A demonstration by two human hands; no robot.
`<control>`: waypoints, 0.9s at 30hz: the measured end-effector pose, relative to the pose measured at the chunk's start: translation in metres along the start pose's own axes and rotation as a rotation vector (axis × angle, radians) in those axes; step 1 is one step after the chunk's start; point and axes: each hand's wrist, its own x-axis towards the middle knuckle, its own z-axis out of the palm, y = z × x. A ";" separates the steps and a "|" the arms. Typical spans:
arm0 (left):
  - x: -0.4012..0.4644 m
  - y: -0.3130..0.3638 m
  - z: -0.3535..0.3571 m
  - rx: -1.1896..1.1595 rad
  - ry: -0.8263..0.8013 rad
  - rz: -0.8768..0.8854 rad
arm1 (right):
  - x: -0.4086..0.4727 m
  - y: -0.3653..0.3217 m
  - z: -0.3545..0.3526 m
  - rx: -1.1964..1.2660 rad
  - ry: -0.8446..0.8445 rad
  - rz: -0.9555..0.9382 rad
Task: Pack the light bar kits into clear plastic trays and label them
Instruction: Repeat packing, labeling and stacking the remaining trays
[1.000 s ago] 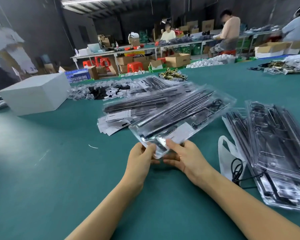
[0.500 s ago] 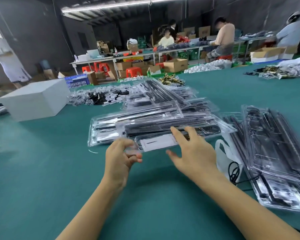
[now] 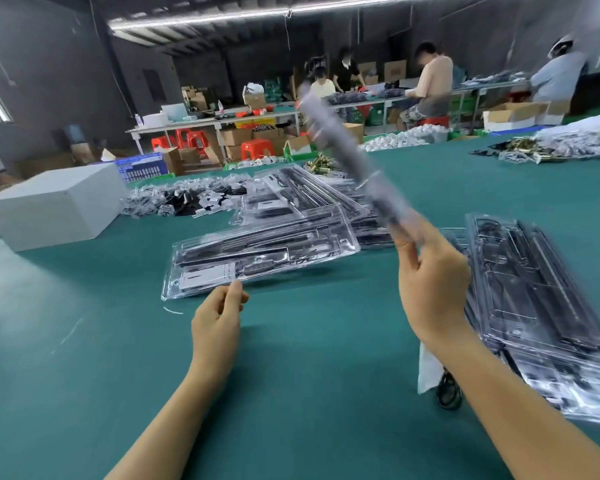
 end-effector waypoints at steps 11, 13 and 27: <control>0.002 -0.007 0.004 -0.070 -0.007 -0.044 | 0.027 0.001 -0.023 0.798 0.230 0.671; 0.004 -0.010 0.004 -0.092 0.012 -0.075 | 0.029 0.000 -0.024 0.885 0.254 0.658; 0.023 -0.002 -0.024 -0.770 -0.171 -0.517 | -0.035 -0.030 0.019 1.209 -0.345 1.440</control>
